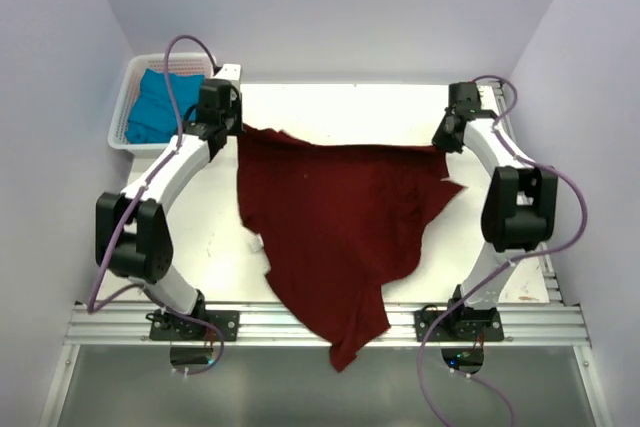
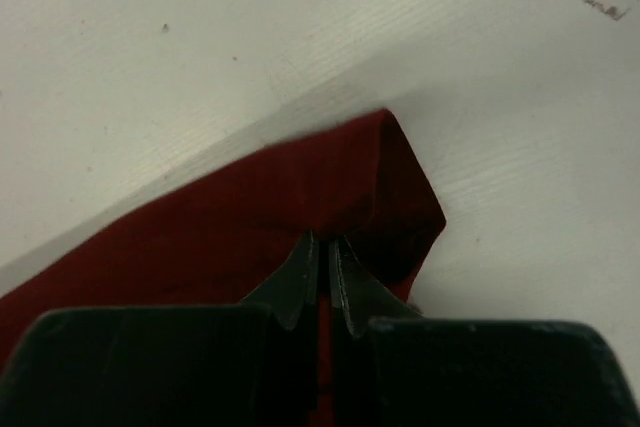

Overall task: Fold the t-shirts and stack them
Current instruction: Flatten the tshirt out

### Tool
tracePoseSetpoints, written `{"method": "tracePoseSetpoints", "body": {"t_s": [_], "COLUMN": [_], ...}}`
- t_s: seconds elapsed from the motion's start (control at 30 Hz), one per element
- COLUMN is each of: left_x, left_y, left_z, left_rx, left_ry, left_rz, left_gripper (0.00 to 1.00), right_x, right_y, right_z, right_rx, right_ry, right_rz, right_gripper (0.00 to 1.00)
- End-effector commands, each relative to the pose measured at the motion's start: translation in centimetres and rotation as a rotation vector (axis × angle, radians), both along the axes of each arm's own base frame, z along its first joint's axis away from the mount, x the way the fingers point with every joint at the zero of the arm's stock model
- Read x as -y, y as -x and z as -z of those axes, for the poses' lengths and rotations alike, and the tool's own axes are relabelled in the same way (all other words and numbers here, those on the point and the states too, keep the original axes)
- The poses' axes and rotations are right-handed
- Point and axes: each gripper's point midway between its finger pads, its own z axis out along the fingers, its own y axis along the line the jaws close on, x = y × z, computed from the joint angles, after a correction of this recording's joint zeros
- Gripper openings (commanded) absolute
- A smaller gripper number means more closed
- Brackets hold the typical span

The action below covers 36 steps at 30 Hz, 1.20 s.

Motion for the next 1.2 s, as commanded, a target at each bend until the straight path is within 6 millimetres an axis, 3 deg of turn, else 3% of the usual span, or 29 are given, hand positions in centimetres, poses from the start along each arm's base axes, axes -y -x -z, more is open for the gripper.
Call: {"method": "tracePoseSetpoints", "body": {"t_s": [0.0, 0.03, 0.2, 0.23, 0.33, 0.37, 0.5, 0.57, 0.6, 0.63, 0.7, 0.73, 0.77, 0.8, 0.83, 0.87, 0.97, 1.0, 1.03, 1.07, 1.1, 1.13, 1.17], "left_x": [-2.6, -2.7, -3.4, -3.6, -3.6, -3.7, -3.6, -3.4, -3.3, -3.0, -2.6, -2.6, -2.7, -2.5, -2.6, -2.6, -2.8, -2.8, -2.7, -2.4, -2.3, -1.8, -1.3], "left_y": [-4.9, -6.3, -9.3, -10.0, -11.2, -11.6, -13.6, -14.7, -15.4, -16.4, -17.7, -18.0, -18.3, -18.4, -18.3, -18.1, -16.6, -15.4, -14.7, -14.1, -12.8, -12.0, -11.3], "left_z": [-3.0, -2.1, -0.8, -1.7, -1.8, -1.9, -1.4, -1.3, 0.5, -1.2, -1.9, -2.4, -3.1, -4.8, -5.9, -6.7, -9.9, -10.6, -10.8, -11.1, -11.4, -11.2, -10.6], "left_rx": [0.138, 0.120, 0.099, 0.121, 0.121, 0.124, 0.142, 0.151, 0.121, 0.161, 0.202, 0.224, 0.250, 0.304, 0.330, 0.350, 0.401, 0.405, 0.402, 0.406, 0.415, 0.407, 0.390], "left_ry": [-0.055, -0.067, -0.104, -0.099, -0.110, -0.115, -0.101, -0.089, -0.080, -0.060, -0.023, -0.008, 0.006, 0.034, 0.052, 0.067, 0.100, 0.109, 0.116, 0.135, 0.147, 0.156, 0.165], "left_rz": [-0.107, -0.114, -0.137, -0.140, -0.133, -0.132, -0.136, -0.140, -0.141, -0.143, -0.152, -0.164, -0.182, -0.188, -0.195, -0.202, -0.218, -0.211, -0.206, -0.198, -0.188, -0.176, -0.162], "left_gripper": [0.00, 0.00, 0.00, 0.00, 0.00, 0.00, 0.00, 0.00, 0.00, 0.00, 0.00, 0.00, 0.09, 0.48, 0.82, 1.00, 1.00, 1.00, 1.00, 1.00, 1.00, 1.00, 1.00], "right_x": [0.6, 0.5, 1.3, 1.3, 1.3, 2.7, 2.2, 2.1, 2.0, 1.9, 1.6, 1.0, 0.7, 0.3, -0.2, -0.7, -1.0, -1.0, -1.0, -1.1, -1.0, -1.2, -1.0], "right_y": [-6.0, -6.6, -9.3, -9.9, -10.5, -10.6, -12.0, -13.3, -14.2, -15.1, -16.4, -17.6, -18.2, -18.9, -19.3, -19.5, -18.5, -16.9, -16.3, -15.2, -14.4, -13.2, -12.3], "right_z": [-4.9, -4.7, -4.3, -4.6, -5.6, -5.8, -6.3, -5.4, -6.1, -6.3, -6.0, -7.3, -7.4, -8.2, -8.9, -9.5, -13.0, -13.6, -14.4, -12.9, -13.4, -15.3, -15.4], "right_rx": [0.176, 0.176, 0.204, 0.229, 0.269, 0.284, 0.348, 0.358, 0.389, 0.424, 0.473, 0.557, 0.591, 0.629, 0.646, 0.661, 0.763, 0.775, 0.798, 0.766, 0.774, 0.803, 0.796], "right_ry": [0.009, 0.008, 0.056, 0.059, 0.057, 0.057, 0.029, 0.003, -0.008, -0.024, -0.067, -0.108, -0.159, -0.194, -0.228, -0.245, -0.236, -0.230, -0.219, -0.201, -0.189, -0.174, -0.147], "right_rz": [0.042, 0.041, 0.040, 0.038, 0.031, 0.058, 0.049, 0.071, 0.073, 0.083, 0.110, 0.094, 0.095, 0.082, 0.063, 0.034, 0.003, -0.001, -0.012, -0.024, -0.031, -0.041, -0.052], "right_gripper": [0.00, 0.00, 0.00, 0.00, 0.00, 0.00, 0.00, 0.00, 0.00, 0.00, 0.00, 0.22, 0.38, 0.52, 0.98, 0.99, 0.99, 0.99, 0.99, 0.99, 0.99, 0.99, 0.99]}}
